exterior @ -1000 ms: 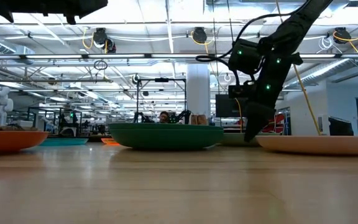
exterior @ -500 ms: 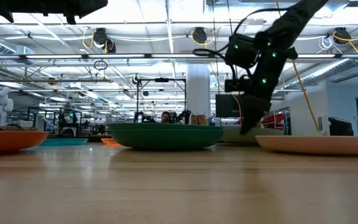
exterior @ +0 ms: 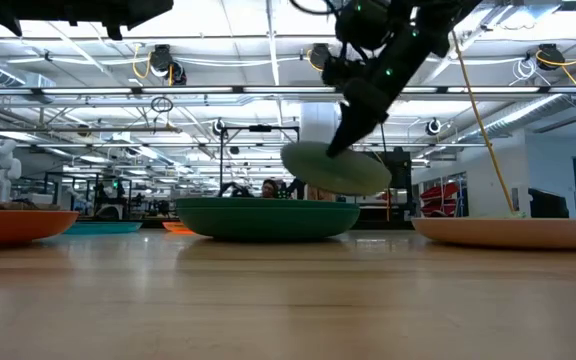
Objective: Stack plastic plates
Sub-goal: Stack the light blue plate on top of the dark green plate
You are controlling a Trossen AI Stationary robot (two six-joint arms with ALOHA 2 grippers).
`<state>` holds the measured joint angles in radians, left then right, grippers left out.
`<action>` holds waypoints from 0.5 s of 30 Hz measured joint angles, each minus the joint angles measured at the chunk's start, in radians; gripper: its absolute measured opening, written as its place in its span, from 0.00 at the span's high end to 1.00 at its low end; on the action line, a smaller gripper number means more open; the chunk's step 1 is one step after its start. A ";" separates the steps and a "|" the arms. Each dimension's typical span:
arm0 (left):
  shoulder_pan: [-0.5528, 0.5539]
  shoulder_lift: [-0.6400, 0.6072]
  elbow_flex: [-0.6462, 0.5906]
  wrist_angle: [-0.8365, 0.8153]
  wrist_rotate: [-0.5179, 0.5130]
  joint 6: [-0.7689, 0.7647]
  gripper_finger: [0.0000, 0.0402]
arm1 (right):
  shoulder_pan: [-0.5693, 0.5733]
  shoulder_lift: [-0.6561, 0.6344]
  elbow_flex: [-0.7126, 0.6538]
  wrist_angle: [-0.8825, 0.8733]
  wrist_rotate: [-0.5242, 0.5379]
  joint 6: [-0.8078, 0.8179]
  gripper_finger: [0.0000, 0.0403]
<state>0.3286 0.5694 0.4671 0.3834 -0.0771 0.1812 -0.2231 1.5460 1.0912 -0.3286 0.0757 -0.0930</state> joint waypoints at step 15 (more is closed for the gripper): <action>-0.006 0.000 0.000 -0.006 0.000 -0.027 0.84 | 0.169 0.161 0.000 0.216 0.042 0.063 0.92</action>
<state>0.3230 0.5690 0.4671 0.3775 -0.0773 0.1547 -0.0544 1.7071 1.0912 -0.1124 0.1182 -0.0300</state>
